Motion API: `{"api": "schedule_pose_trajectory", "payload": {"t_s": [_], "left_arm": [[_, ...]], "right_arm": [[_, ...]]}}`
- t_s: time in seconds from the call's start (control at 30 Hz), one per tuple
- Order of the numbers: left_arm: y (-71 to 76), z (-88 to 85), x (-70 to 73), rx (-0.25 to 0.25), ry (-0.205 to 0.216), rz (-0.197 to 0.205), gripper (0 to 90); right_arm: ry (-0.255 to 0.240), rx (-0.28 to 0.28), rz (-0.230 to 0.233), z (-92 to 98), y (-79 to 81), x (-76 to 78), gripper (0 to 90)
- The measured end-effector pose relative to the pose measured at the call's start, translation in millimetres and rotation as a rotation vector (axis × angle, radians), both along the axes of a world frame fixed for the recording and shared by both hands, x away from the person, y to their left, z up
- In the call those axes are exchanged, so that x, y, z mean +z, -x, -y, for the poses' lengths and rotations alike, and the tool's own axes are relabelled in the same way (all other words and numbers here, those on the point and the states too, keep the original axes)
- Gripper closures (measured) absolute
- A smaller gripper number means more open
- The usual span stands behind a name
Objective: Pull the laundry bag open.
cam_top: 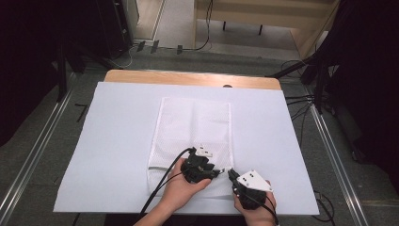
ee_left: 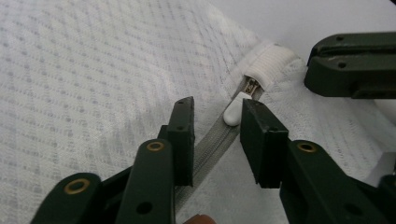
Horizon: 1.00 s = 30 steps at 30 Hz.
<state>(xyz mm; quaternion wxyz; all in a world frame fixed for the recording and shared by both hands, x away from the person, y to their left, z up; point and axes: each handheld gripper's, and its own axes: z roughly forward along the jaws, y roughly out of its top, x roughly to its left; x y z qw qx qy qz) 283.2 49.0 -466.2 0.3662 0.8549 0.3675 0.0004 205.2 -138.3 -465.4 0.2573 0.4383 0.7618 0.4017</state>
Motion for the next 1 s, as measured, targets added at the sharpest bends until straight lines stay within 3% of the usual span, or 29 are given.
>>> {"api": "schedule_pose_trajectory", "payload": {"t_s": [0.03,0.13,0.3,0.37,0.4,0.57,0.7,0.77,0.87,1.0], "left_arm": [[0.0,0.0,0.0,0.000,0.000,0.000,62.8],[3.9,4.9,2.2,-0.044,-0.045,0.052,59.8],[9.6,7.7,3.3,-0.051,-0.096,0.141,64.6],[9.5,7.2,3.8,-0.049,-0.092,0.147,70.9],[9.7,5.2,6.4,-0.023,-0.076,0.161,73.4],[10.6,2.3,11.5,-0.004,-0.043,0.178,73.6],[14.1,5.9,9.8,-0.027,-0.089,0.215,69.5],[17.6,8.3,10.1,-0.015,-0.125,0.261,63.0],[19.4,9.3,10.8,-0.017,-0.135,0.281,58.8],[19.8,9.3,10.2,-0.043,-0.131,0.301,62.7]], "right_arm": [[0.000,0.000,0.000,0.0,0.0,0.0,88.7],[-0.010,0.009,0.015,-1.4,0.8,2.3,88.7],[-0.047,0.039,0.045,-2.8,1.6,6.9,88.7],[-0.047,0.045,0.054,-3.4,2.7,8.1,88.7],[-0.049,0.055,0.065,-4.3,4.2,9.4,88.8],[-0.057,0.055,0.077,-3.0,5.1,11.9,88.7],[-0.057,0.061,0.080,-4.1,4.1,13.6,88.7],[-0.053,0.062,0.083,-5.9,4.2,13.6,88.7],[-0.054,0.061,0.086,-6.4,3.9,14.6,88.7],[-0.056,0.061,0.087,-6.6,2.5,15.7,88.7]]}}
